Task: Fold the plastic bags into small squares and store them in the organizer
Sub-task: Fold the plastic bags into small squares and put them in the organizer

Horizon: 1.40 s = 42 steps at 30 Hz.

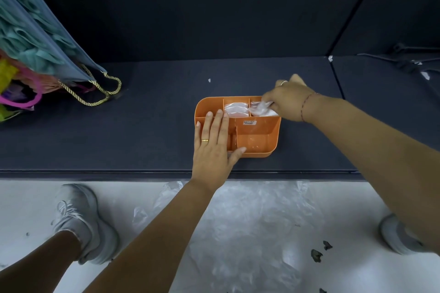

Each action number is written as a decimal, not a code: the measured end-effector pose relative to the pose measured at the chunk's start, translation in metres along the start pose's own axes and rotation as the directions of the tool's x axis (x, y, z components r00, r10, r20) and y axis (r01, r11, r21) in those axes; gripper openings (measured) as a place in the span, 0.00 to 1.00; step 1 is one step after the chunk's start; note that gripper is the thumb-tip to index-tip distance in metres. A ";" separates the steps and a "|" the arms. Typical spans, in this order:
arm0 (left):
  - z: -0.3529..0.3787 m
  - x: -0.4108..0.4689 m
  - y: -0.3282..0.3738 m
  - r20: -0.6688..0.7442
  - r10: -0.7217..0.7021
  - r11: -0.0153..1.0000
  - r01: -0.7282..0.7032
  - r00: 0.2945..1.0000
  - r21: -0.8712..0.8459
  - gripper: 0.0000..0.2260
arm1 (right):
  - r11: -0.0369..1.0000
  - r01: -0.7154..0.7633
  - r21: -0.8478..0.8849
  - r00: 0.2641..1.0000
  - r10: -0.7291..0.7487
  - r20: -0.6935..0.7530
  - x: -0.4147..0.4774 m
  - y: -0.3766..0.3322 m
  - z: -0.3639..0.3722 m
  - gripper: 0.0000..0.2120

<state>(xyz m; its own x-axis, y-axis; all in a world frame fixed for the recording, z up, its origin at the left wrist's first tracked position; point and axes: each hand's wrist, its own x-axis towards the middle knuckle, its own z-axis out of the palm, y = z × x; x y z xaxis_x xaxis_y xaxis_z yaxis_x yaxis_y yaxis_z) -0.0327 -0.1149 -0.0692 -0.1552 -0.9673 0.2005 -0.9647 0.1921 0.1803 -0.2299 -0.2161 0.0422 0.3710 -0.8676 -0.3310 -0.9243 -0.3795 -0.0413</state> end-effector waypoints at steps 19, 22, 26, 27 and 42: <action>0.001 0.001 0.001 -0.013 -0.001 1.000 0.001 1.000 0.011 0.38 | 0.956 -0.011 0.293 0.996 -0.014 0.083 0.003 0.006 -0.025 0.12; 0.001 0.001 0.001 -0.015 -0.004 1.000 0.004 1.000 0.014 0.38 | 0.919 -0.024 0.394 1.000 0.016 0.023 0.004 0.004 -0.014 0.10; 0.002 0.001 0.000 -0.016 -0.002 1.000 0.002 1.000 0.006 0.38 | 0.951 -0.003 0.310 0.999 -0.012 0.045 0.009 0.005 -0.008 0.08; 0.002 0.001 0.001 -0.017 -0.003 1.000 0.003 1.000 0.004 0.38 | 0.960 -0.002 0.279 0.999 -0.009 0.037 0.010 0.005 -0.009 0.08; 0.003 0.001 0.002 -0.021 -0.009 1.000 0.009 1.000 0.005 0.39 | 0.945 0.033 0.326 0.996 -0.005 -0.088 0.004 0.009 -0.019 0.10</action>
<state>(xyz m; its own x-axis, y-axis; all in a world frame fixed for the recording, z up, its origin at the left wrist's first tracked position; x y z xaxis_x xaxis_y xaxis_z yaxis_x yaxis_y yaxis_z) -0.0351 -0.1158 -0.0712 -0.1417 -0.9654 0.2188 -0.9671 0.1822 0.1777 -0.2353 -0.2292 0.0588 0.3819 -0.8906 -0.2470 -0.8903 -0.2828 -0.3569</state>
